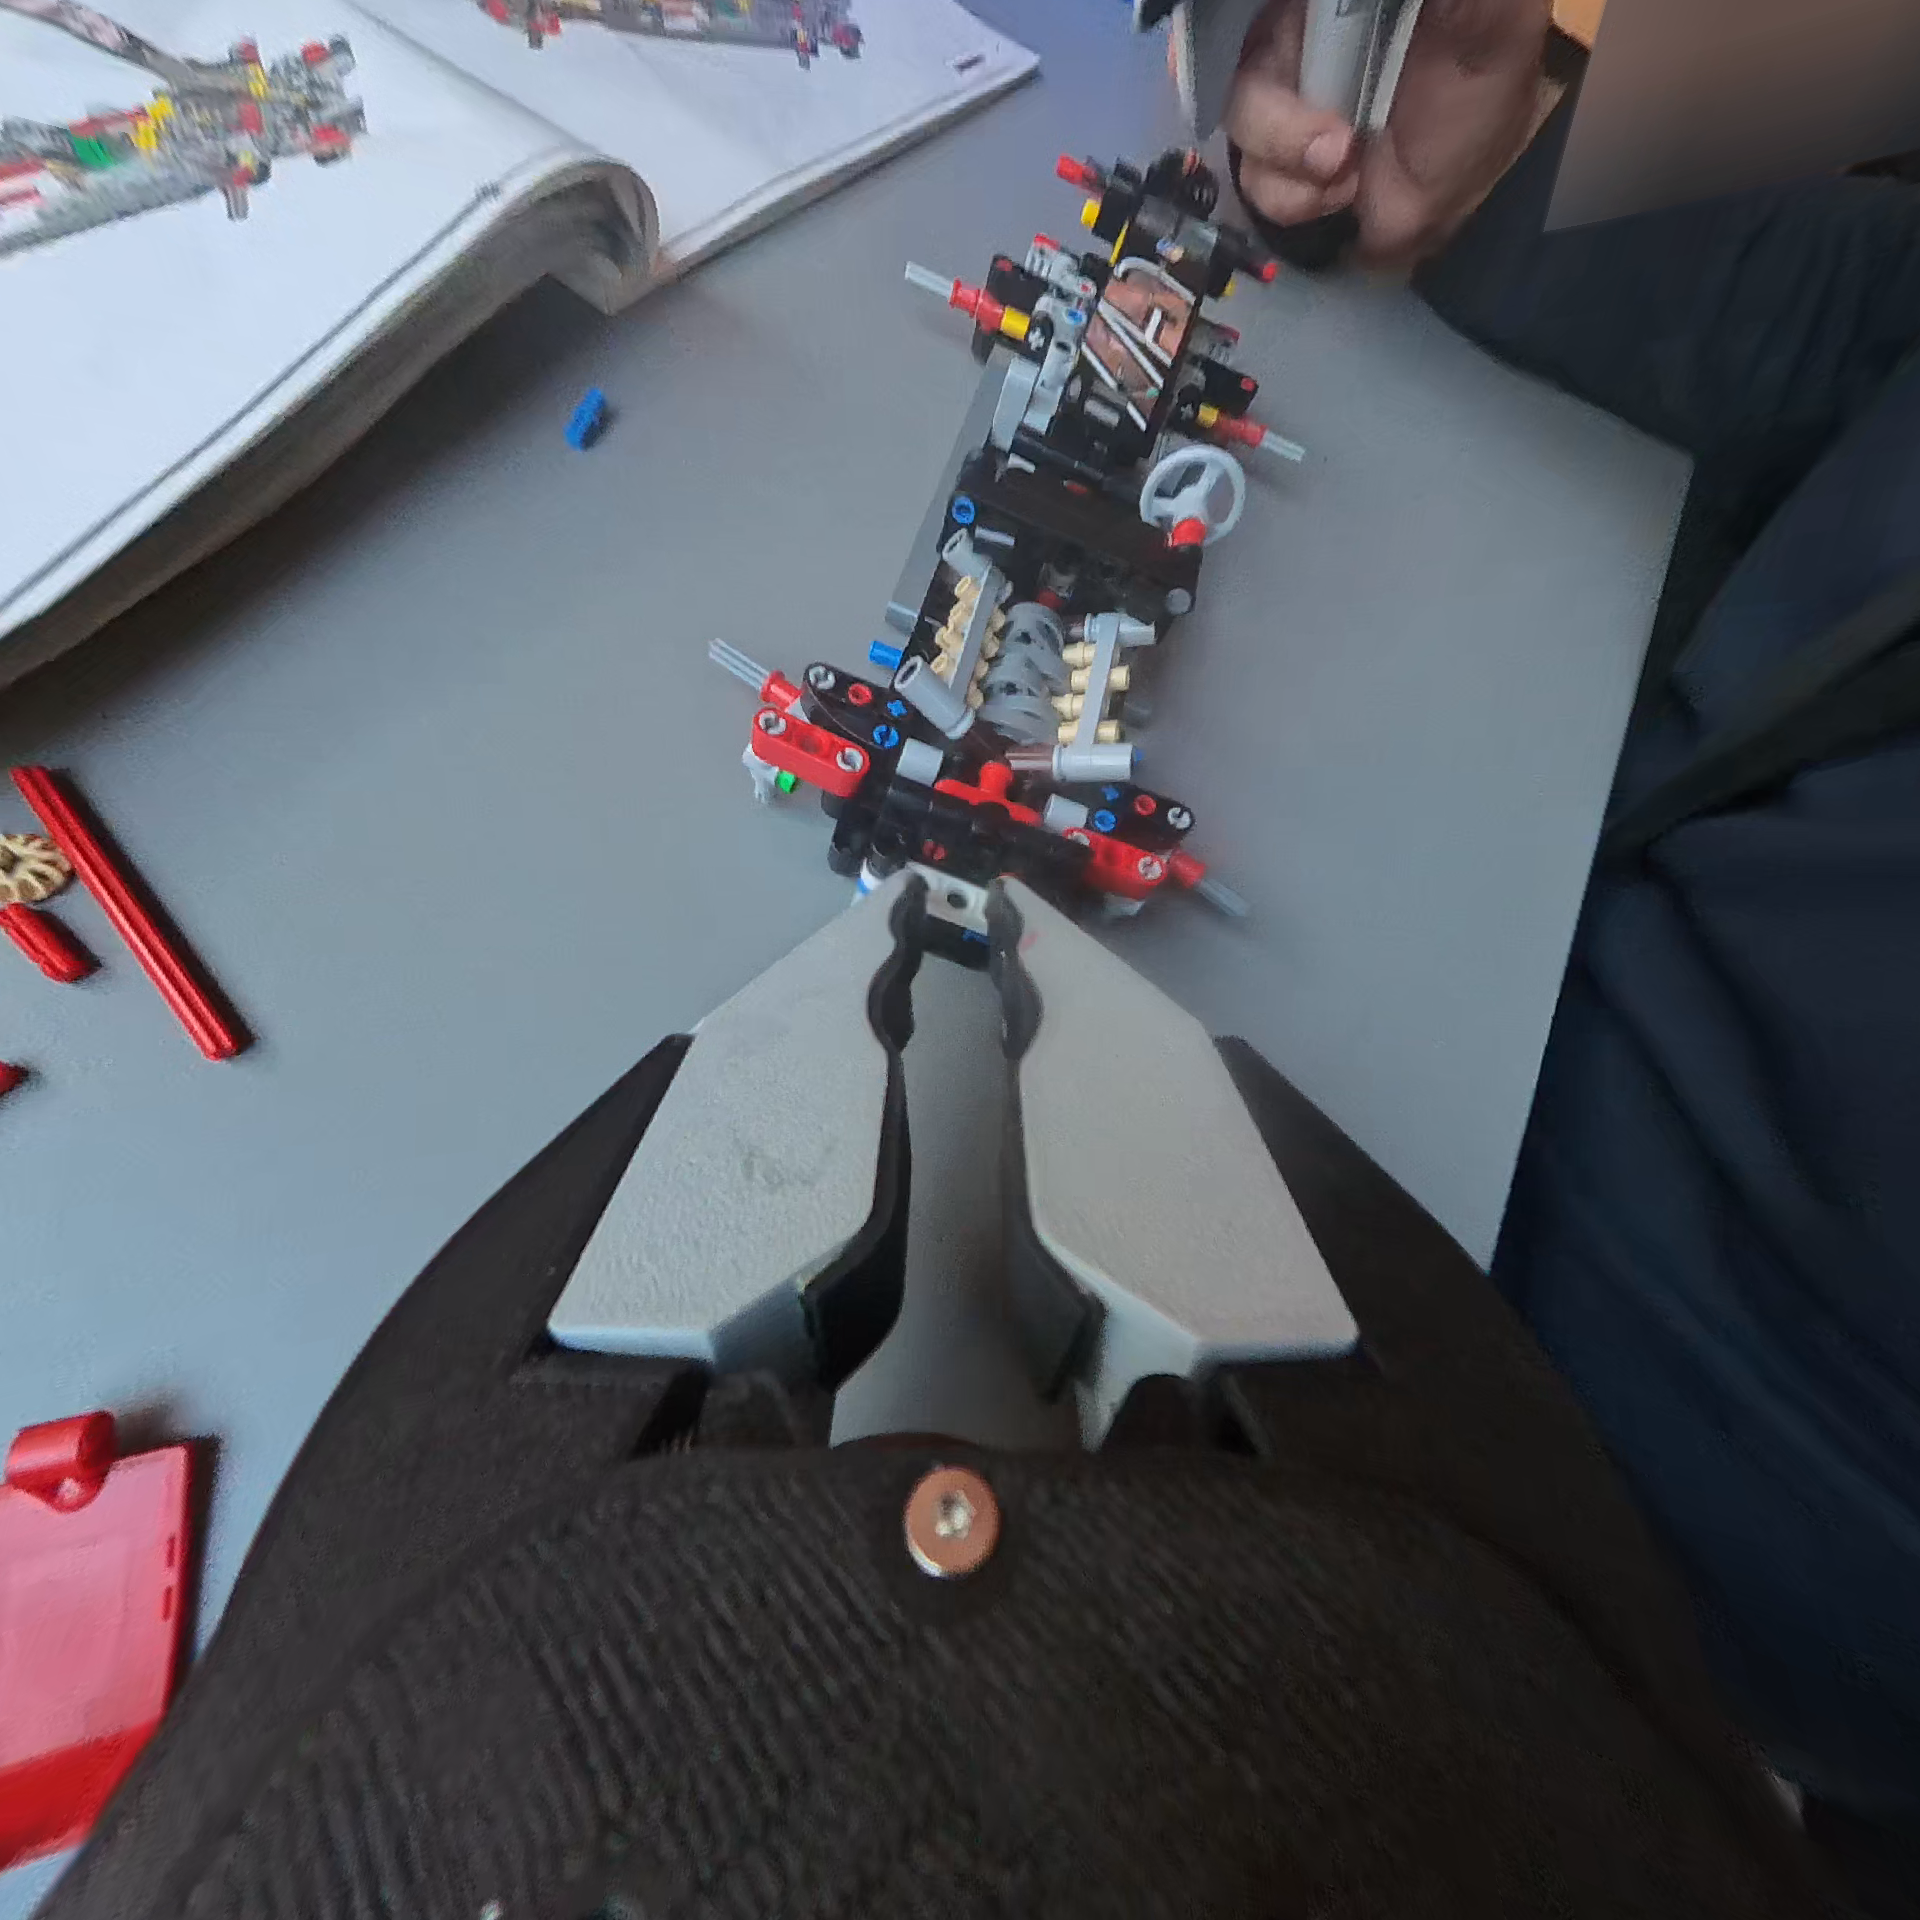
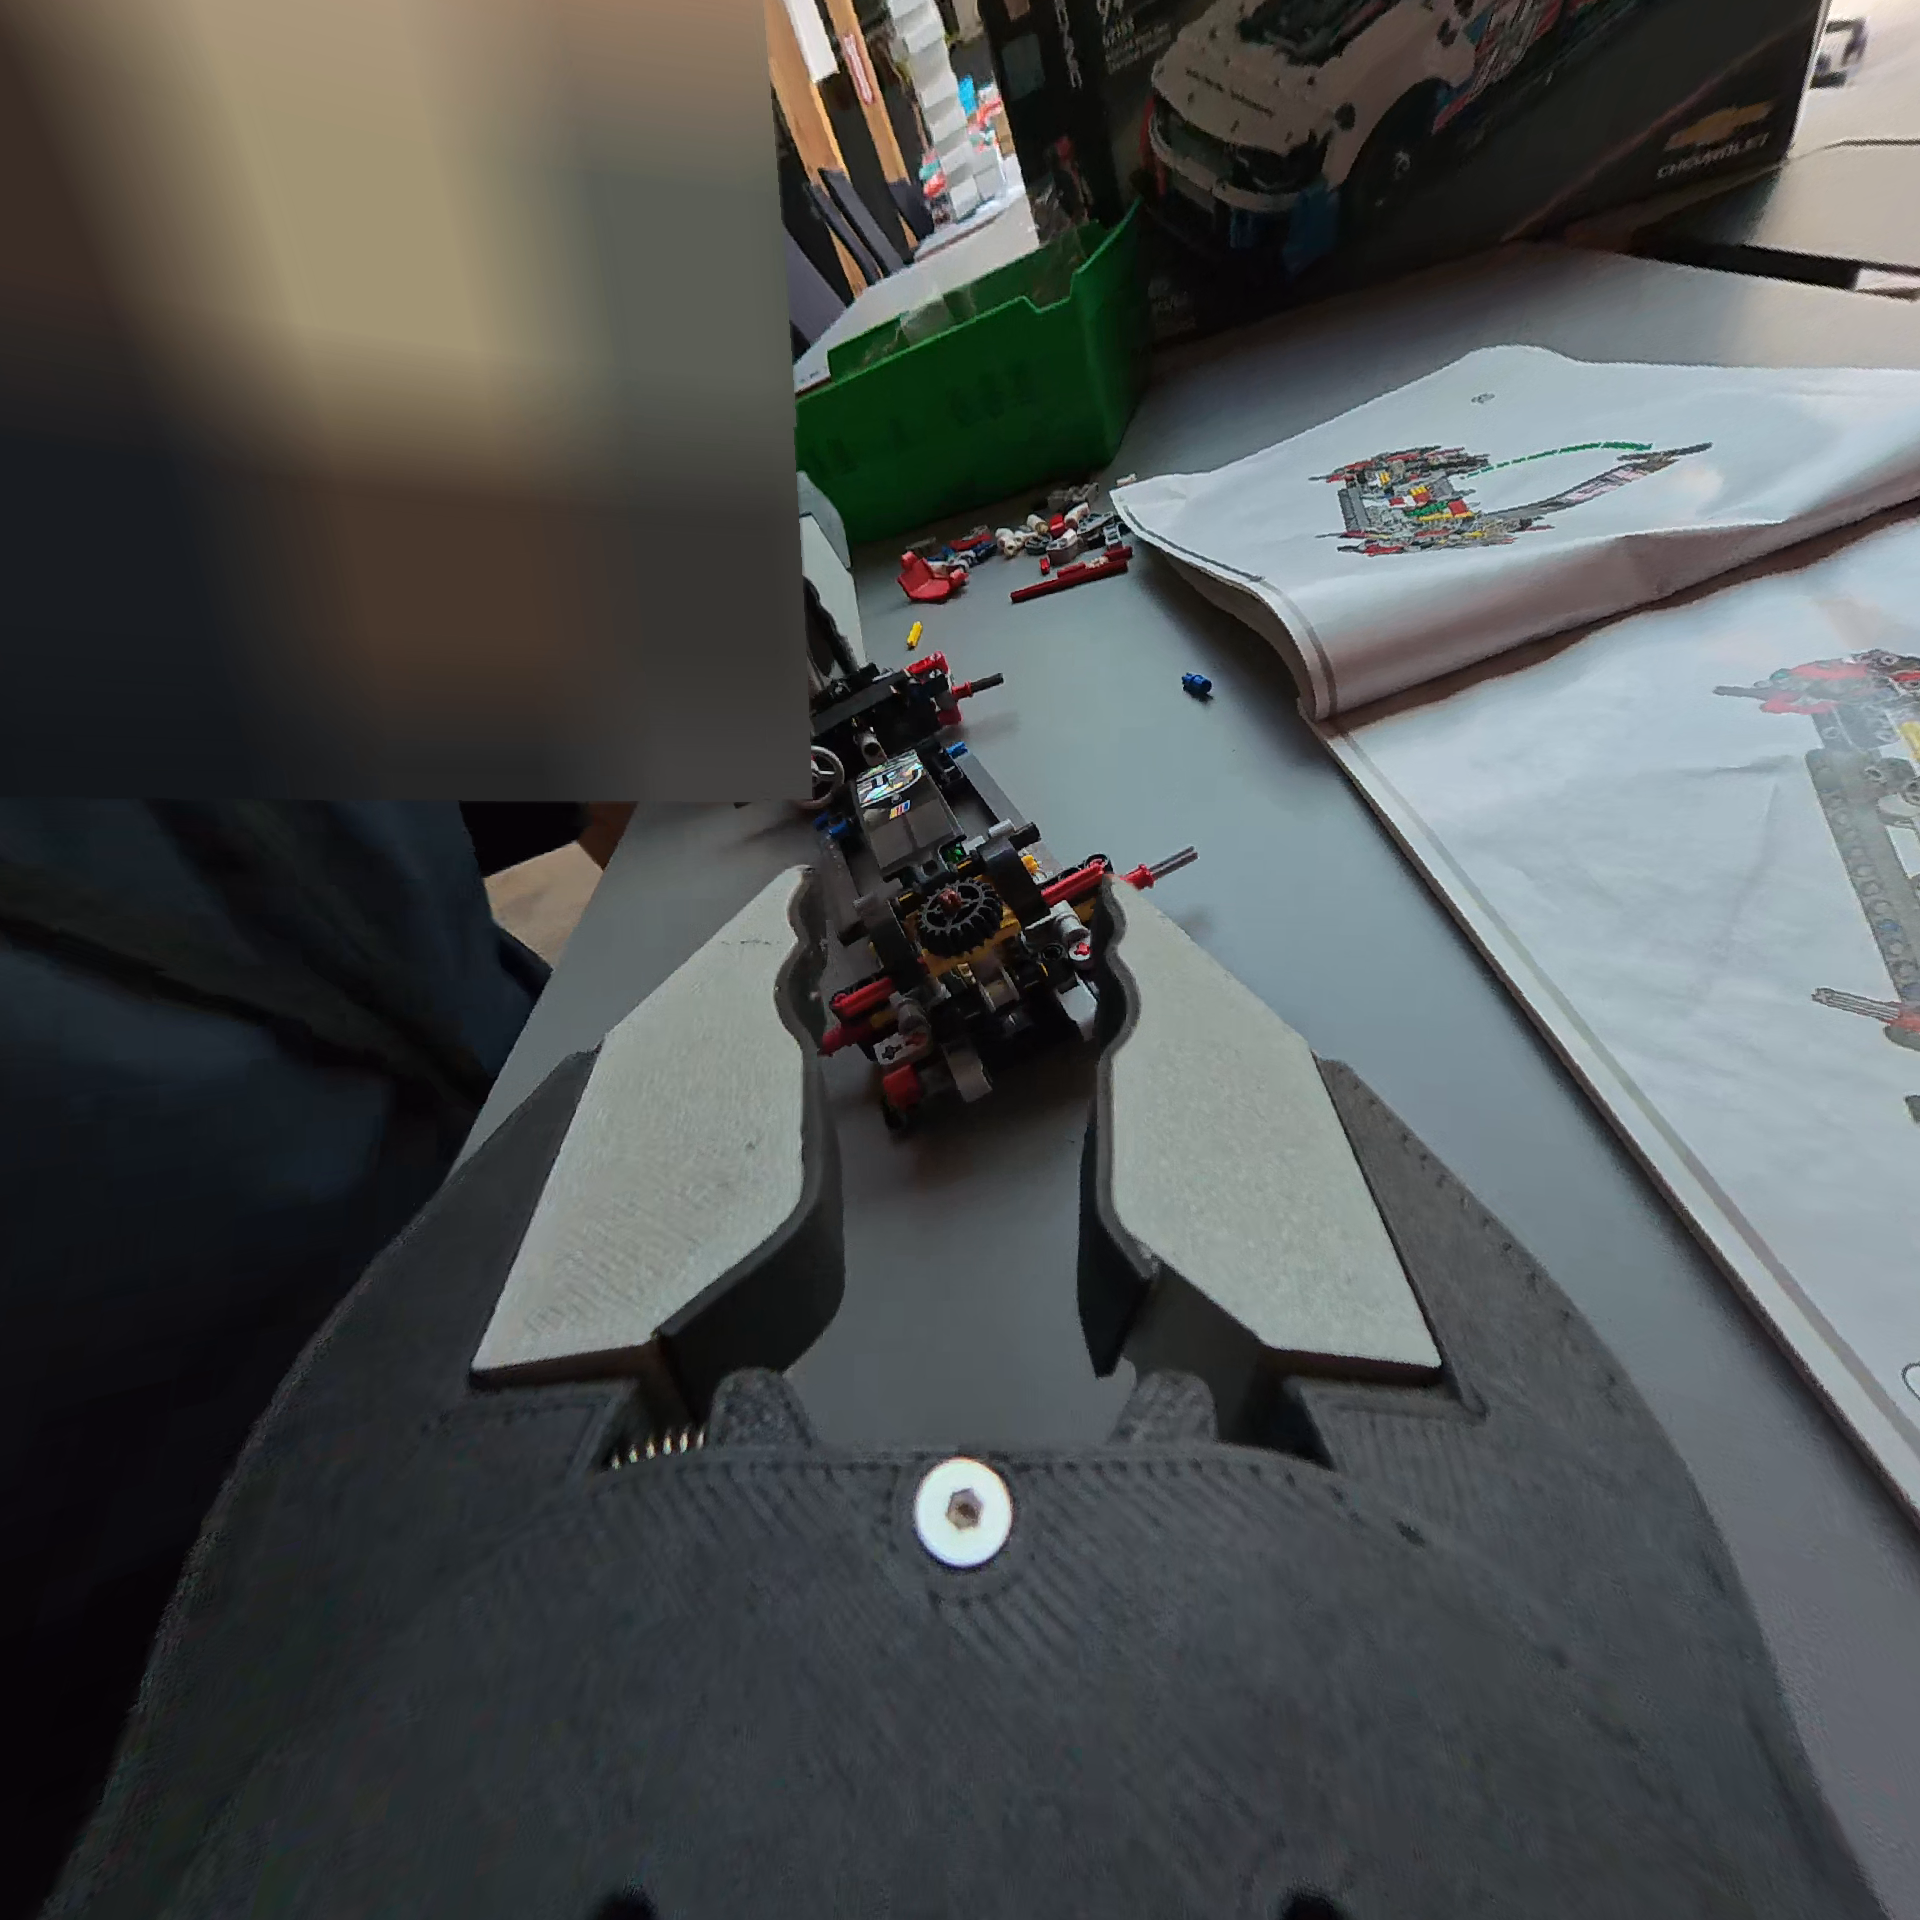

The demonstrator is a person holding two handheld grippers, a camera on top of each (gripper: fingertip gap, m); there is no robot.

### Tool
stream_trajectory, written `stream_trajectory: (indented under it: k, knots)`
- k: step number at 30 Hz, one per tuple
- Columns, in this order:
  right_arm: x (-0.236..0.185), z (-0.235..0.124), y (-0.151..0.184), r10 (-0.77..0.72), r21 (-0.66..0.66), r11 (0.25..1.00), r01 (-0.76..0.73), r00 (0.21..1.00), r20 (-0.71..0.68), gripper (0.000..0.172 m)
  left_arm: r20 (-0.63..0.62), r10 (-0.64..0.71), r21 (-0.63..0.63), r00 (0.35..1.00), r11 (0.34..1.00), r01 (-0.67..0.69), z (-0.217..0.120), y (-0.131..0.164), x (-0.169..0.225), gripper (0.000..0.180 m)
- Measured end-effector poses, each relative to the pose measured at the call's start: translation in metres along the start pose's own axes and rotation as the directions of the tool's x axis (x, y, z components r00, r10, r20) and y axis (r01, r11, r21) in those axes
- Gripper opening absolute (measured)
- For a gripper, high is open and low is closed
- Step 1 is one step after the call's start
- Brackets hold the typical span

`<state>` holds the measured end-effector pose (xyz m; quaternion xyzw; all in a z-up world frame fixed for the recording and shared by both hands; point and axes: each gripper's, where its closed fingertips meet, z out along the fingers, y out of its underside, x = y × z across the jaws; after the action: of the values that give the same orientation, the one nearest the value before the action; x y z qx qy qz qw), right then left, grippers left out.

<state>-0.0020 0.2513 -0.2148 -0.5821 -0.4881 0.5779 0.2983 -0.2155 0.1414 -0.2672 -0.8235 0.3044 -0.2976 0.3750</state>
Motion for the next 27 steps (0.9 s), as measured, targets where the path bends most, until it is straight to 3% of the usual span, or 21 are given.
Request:
stream_trajectory:
  k: [11, 20, 27]
  knots:
    - [-0.013, -0.018, -0.017, 0.037, 0.197, 0.98, -0.039, 0.999, 0.015, 0.049, 0.009, -0.044, 0.109, 0.999, 0.993, 0.043, -0.011, -0.013, -0.006, 0.006]
    - [-0.031, -0.005, -0.001, -0.106, 0.089, 0.99, 0.112, 0.992, -0.072, 0.055, 0.176, 0.021, 0.244, 0.984, 0.968, -0.064, -0.029, -0.027, -0.013, 0.008]
    - [-0.036, -0.005, -0.004, -0.122, 0.117, 0.984, 0.132, 0.989, -0.086, 0.058, 0.289, 0.052, 0.285, 0.956, 0.949, -0.137, -0.038, -0.032, -0.017, 0.009]
